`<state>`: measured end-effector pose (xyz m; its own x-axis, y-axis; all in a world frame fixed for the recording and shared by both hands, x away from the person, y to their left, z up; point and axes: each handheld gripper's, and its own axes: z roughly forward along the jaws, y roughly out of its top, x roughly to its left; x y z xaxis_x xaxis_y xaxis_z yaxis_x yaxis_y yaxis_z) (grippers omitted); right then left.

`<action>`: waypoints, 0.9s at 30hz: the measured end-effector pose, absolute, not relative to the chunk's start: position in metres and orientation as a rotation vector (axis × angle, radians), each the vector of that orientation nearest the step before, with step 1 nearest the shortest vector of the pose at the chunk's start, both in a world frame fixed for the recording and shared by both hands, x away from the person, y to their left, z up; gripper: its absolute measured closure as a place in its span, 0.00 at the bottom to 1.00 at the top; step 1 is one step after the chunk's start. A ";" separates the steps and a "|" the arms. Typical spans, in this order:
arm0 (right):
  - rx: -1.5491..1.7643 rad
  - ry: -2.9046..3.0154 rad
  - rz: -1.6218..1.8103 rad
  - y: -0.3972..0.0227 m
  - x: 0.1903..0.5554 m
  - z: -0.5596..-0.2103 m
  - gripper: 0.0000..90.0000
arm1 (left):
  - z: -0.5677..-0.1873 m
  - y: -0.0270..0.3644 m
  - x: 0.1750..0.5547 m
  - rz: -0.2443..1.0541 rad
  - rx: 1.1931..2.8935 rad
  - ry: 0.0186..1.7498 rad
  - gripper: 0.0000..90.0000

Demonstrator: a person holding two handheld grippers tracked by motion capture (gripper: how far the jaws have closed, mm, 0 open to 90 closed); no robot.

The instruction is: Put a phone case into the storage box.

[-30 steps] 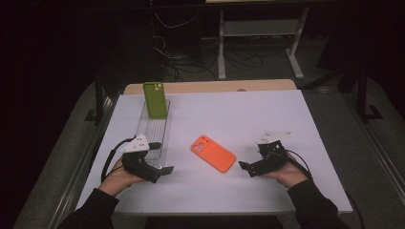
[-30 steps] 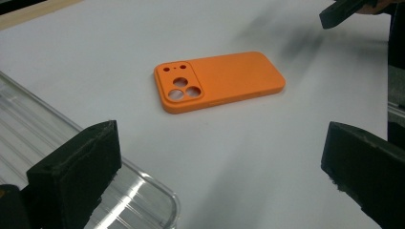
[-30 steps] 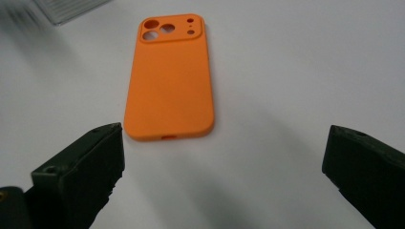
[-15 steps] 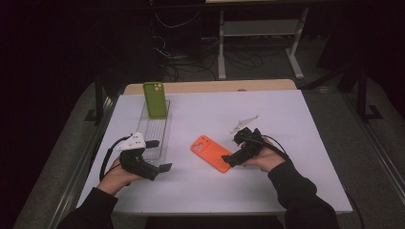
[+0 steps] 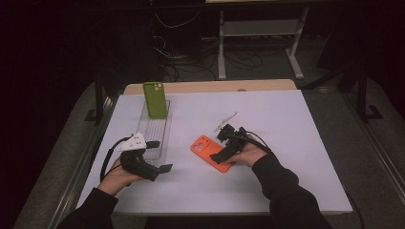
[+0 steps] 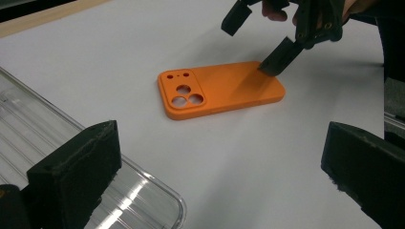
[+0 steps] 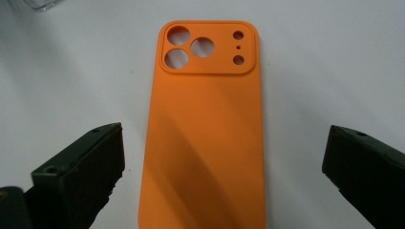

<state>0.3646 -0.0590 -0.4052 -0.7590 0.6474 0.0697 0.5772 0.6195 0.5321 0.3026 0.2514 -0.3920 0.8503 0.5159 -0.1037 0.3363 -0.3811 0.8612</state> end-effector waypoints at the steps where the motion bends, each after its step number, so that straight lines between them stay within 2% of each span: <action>1: 1.029 2.717 0.807 -0.057 0.365 -0.406 0.00 | -0.392 0.252 0.302 0.220 2.004 0.629 0.00; 16: 1.042 2.770 0.674 -0.037 0.368 -0.429 0.01 | -0.392 0.252 0.302 0.223 2.005 0.630 0.00; 27: 1.021 2.776 0.593 -0.031 0.366 -0.436 0.09 | -0.392 0.252 0.302 0.225 2.008 0.632 0.00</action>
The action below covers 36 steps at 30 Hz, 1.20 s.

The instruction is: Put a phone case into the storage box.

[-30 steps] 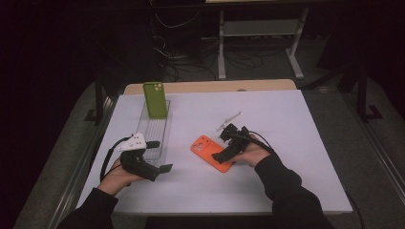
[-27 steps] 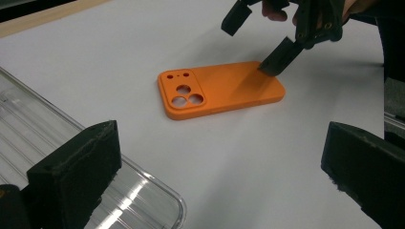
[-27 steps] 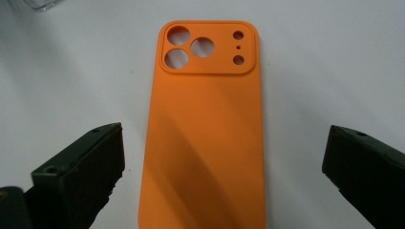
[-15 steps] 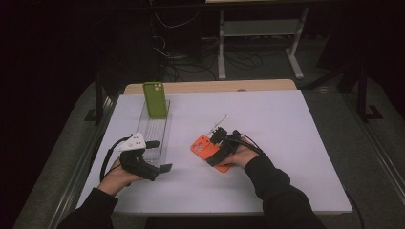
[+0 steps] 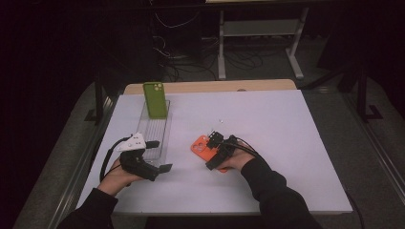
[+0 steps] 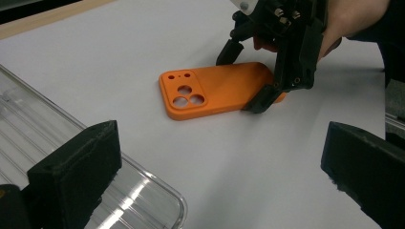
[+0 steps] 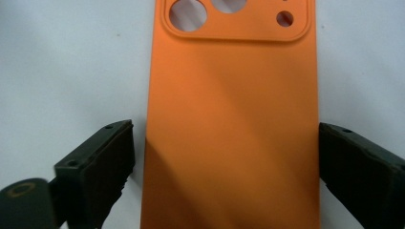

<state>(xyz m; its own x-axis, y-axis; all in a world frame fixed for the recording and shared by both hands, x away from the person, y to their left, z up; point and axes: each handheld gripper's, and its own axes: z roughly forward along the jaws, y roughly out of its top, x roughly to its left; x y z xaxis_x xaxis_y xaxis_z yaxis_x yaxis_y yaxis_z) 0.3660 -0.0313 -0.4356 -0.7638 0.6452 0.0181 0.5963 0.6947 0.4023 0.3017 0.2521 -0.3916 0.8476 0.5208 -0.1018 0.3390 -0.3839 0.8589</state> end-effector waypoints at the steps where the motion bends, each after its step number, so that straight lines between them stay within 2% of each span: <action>1: 1.019 2.783 0.595 -0.031 0.366 -0.435 0.10 | -0.392 0.252 0.302 0.226 2.009 0.631 0.00; 7: 1.034 2.770 0.584 -0.031 0.365 -0.435 0.11 | -0.392 0.252 0.301 0.223 2.011 0.632 0.00; 10: 1.025 2.776 0.583 -0.031 0.364 -0.434 0.16 | -0.392 0.252 0.301 0.224 2.011 0.632 0.00; 22: 1.013 2.793 0.605 -0.033 0.364 -0.433 0.17 | -0.391 0.253 0.302 0.229 2.006 0.626 0.00; 36: 0.910 2.821 0.705 -0.072 0.373 -0.416 0.17 | -0.381 0.248 0.311 0.228 2.011 0.633 0.00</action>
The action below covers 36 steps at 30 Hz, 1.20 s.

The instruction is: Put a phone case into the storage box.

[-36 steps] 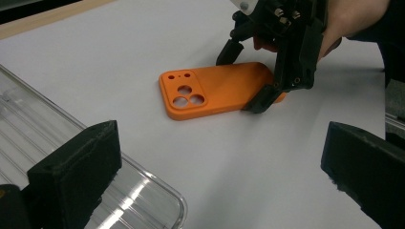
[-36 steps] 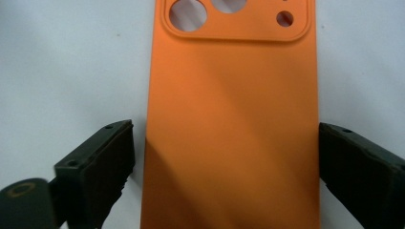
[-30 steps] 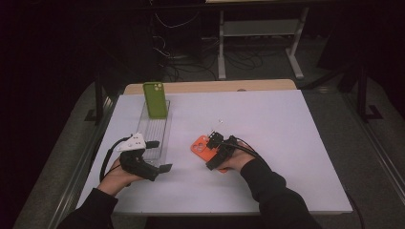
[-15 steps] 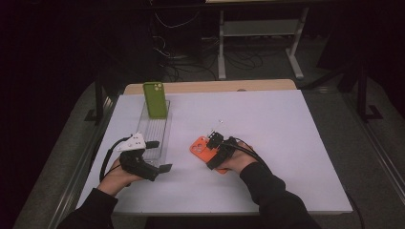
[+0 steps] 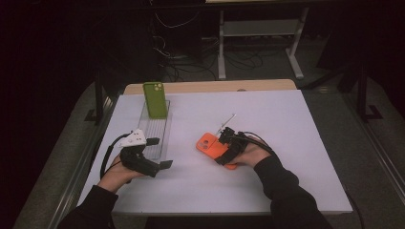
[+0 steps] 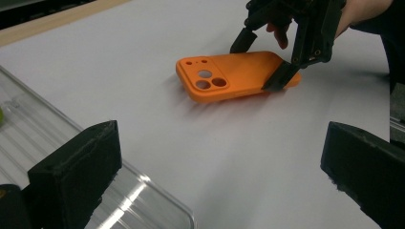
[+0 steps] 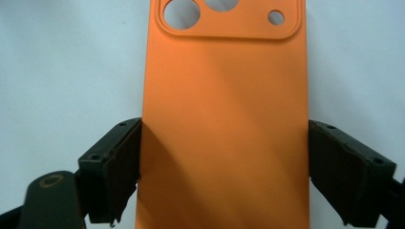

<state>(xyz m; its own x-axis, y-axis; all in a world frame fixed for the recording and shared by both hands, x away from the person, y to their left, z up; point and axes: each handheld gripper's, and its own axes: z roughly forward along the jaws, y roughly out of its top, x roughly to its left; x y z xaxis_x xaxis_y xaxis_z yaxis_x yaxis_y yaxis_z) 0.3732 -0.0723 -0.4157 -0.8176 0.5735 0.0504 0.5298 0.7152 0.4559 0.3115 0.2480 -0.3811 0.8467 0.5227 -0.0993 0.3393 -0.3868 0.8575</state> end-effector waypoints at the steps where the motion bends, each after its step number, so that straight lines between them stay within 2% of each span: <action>1: 0.891 2.828 0.713 -0.076 0.374 -0.414 0.17 | -0.379 0.246 0.313 0.216 2.001 0.634 0.00; 10: 0.676 2.920 0.755 -0.096 0.371 -0.404 0.17 | -0.366 0.221 0.326 0.165 2.035 0.542 0.00; 26: 0.427 3.003 0.756 -0.100 0.365 -0.384 0.17 | -0.358 0.170 0.352 0.090 2.133 0.351 0.00; 36: 0.324 3.037 0.738 -0.092 0.349 -0.383 0.17 | -0.369 0.146 0.342 0.028 2.272 0.215 0.00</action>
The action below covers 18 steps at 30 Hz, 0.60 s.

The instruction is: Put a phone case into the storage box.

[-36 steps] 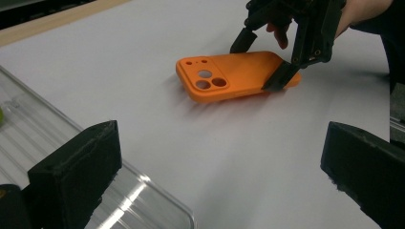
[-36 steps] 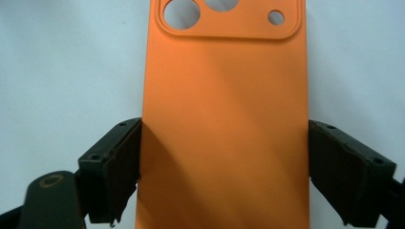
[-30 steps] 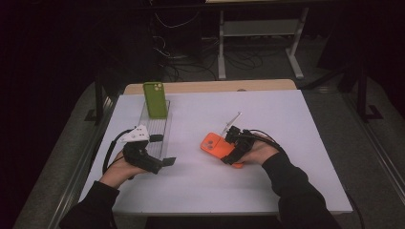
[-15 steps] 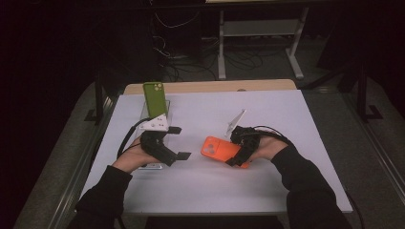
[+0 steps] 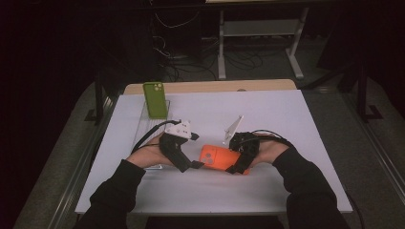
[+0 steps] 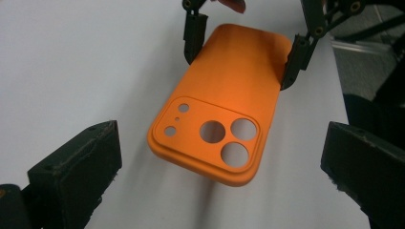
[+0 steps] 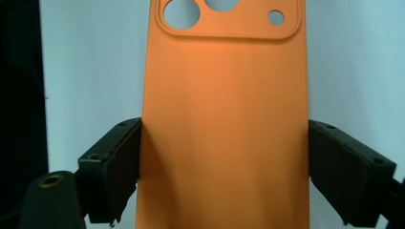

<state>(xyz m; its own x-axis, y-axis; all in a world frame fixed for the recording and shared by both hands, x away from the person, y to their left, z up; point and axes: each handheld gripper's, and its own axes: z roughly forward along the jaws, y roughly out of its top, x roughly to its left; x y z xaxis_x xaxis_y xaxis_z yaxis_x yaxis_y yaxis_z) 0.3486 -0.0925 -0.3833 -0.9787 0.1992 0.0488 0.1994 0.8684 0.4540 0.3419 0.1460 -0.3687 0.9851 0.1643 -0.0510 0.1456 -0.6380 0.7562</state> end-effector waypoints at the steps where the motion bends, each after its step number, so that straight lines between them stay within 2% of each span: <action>1: -0.307 -3.034 -0.736 -0.091 0.347 -0.384 0.17 | -0.370 0.145 0.341 0.021 2.280 0.202 0.00; 11: -0.178 -3.028 -0.766 -0.078 0.336 -0.379 0.17 | -0.379 0.134 0.335 -0.013 2.353 0.102 0.00; 18: -0.121 -3.041 -0.799 -0.073 0.330 -0.371 0.17 | -0.386 0.126 0.332 -0.042 2.380 0.094 0.00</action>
<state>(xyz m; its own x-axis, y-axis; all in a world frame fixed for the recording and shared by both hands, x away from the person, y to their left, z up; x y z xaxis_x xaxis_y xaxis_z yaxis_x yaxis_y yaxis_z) 0.3299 -0.0726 -0.3710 -0.9970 0.0758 0.0151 0.0734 0.8679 0.4913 0.3322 0.1257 -0.3860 0.9968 0.0558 -0.0578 0.0803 -0.7223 0.6869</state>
